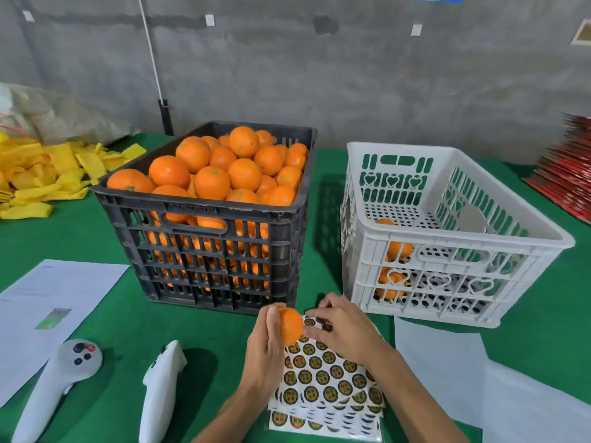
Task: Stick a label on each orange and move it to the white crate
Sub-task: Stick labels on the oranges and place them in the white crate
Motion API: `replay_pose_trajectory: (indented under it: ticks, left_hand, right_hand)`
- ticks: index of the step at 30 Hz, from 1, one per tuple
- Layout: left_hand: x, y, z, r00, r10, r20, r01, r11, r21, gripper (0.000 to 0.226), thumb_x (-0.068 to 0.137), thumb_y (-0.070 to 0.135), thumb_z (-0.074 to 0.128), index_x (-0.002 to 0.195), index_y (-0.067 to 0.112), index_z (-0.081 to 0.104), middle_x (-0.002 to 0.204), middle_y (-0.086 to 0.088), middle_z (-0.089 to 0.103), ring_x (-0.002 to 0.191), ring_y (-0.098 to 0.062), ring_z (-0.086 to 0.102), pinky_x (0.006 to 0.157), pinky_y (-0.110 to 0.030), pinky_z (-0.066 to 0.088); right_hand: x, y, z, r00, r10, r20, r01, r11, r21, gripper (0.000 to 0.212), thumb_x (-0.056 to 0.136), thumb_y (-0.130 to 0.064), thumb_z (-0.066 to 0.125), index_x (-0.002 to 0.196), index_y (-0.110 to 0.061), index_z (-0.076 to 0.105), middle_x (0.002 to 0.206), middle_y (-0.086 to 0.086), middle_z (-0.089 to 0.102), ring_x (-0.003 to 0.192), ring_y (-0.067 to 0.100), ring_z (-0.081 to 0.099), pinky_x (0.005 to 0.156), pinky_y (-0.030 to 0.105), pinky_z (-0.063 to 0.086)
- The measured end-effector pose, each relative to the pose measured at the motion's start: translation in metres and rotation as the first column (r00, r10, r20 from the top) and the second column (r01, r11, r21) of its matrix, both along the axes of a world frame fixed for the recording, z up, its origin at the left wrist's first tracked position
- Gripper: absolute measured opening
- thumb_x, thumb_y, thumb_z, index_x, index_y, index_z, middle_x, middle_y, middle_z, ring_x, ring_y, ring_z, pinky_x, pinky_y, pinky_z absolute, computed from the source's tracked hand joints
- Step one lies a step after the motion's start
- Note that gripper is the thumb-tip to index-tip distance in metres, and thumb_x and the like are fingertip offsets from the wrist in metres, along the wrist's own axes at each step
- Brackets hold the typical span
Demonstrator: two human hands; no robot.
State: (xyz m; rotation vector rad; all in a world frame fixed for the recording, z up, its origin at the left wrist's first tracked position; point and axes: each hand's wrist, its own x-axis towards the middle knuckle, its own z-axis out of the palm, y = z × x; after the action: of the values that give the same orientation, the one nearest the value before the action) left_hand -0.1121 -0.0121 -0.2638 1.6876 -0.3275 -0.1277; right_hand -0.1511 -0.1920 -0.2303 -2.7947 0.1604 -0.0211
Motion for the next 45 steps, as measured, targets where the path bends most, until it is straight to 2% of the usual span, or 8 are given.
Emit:
replay_pose_trajectory:
  ticks: [7,17,22,30,37,40,43,45]
  left_hand:
    - [0.004,0.001,-0.003,0.998,-0.017,0.062,0.012,0.996,0.091,0.046,0.106,0.065,0.021,0.108,0.047,0.062,0.086,0.005,0.069,0.072,-0.015,0.066,0.066,-0.037,0.053]
    - [0.006,0.007,-0.002,0.967,-0.131,0.217,0.081,0.971,0.223,0.048,0.105,0.069,0.018,0.111,0.043,0.058,0.084,0.008,0.065,0.068,-0.013,0.063,0.056,-0.016,0.042]
    - [0.005,-0.008,0.016,0.998,0.002,0.060,-0.006,0.998,0.066,0.051,0.101,0.072,0.024,0.097,0.039,0.062,0.079,-0.003,0.065,0.062,-0.020,0.060,0.054,-0.025,0.046]
    - [-0.003,-0.034,0.073,0.990,-0.004,-0.144,-0.024,0.981,-0.193,0.058,0.110,0.042,0.033,0.092,0.001,0.071,0.077,-0.015,0.072,0.066,-0.020,0.070,0.059,-0.030,0.058]
    - [-0.009,-0.050,0.152,0.982,-0.109,-0.157,0.084,0.983,-0.162,0.056,0.109,0.053,0.030,0.111,0.016,0.071,0.103,-0.014,0.071,0.091,-0.023,0.073,0.075,-0.036,0.063]
    - [-0.003,-0.060,0.191,0.972,-0.230,0.051,0.232,0.973,-0.023,0.054,0.108,0.060,0.029,0.114,0.026,0.071,0.108,-0.004,0.073,0.102,-0.014,0.071,0.096,-0.040,0.058]
    - [0.019,-0.066,0.228,0.918,-0.364,0.158,0.365,0.931,0.026,0.041,0.111,0.049,0.034,0.101,0.031,0.070,0.111,-0.001,0.074,0.099,-0.009,0.072,0.088,-0.034,0.061]
    - [0.045,-0.063,0.247,0.915,-0.228,0.332,0.224,0.973,0.051,0.027,0.111,0.037,0.042,0.103,0.029,0.067,0.112,-0.001,0.074,0.094,-0.008,0.071,0.083,-0.029,0.060]
  right_hand:
    - [0.001,-0.008,-0.025,0.980,-0.070,0.185,0.012,0.954,0.299,0.030,0.093,-0.052,0.066,0.114,-0.035,0.078,0.102,-0.017,0.055,0.098,0.003,0.056,0.087,0.031,0.048]
    - [0.014,-0.004,-0.021,0.954,-0.299,0.013,0.238,0.784,0.573,0.012,0.090,-0.042,0.069,0.085,-0.043,0.079,0.088,-0.018,0.068,0.087,0.001,0.064,0.090,0.036,0.052]
    - [0.003,0.010,-0.002,0.830,-0.494,0.259,0.188,0.685,0.704,0.012,0.096,-0.039,0.068,0.089,-0.039,0.077,0.091,-0.015,0.066,0.090,0.002,0.063,0.082,0.022,0.050]
    - [-0.039,0.036,0.047,0.806,-0.305,0.508,-0.020,0.843,0.538,0.015,0.099,-0.034,0.065,0.108,-0.039,0.076,0.113,-0.016,0.062,0.113,0.010,0.061,0.089,0.024,0.052]
    - [-0.062,0.032,0.101,0.790,0.000,0.613,0.078,0.992,-0.100,0.073,0.090,-0.051,0.062,0.153,-0.021,0.043,0.156,-0.010,0.044,0.133,0.007,0.051,0.101,0.024,0.047]
    - [-0.055,0.021,0.127,0.693,-0.135,0.708,0.196,0.981,-0.006,0.075,0.088,-0.060,0.064,0.147,-0.017,0.050,0.145,-0.002,0.057,0.122,0.015,0.063,0.089,0.034,0.059]
    - [-0.043,-0.003,0.153,0.620,-0.375,0.689,0.311,0.924,0.223,0.065,0.087,-0.065,0.061,0.139,-0.025,0.054,0.125,-0.005,0.067,0.102,0.015,0.066,0.078,0.034,0.055]
    - [-0.037,-0.022,0.162,0.574,-0.411,0.708,0.385,0.899,0.210,0.056,0.090,-0.056,0.067,0.135,-0.024,0.054,0.112,-0.002,0.068,0.095,0.016,0.062,0.073,0.029,0.046]
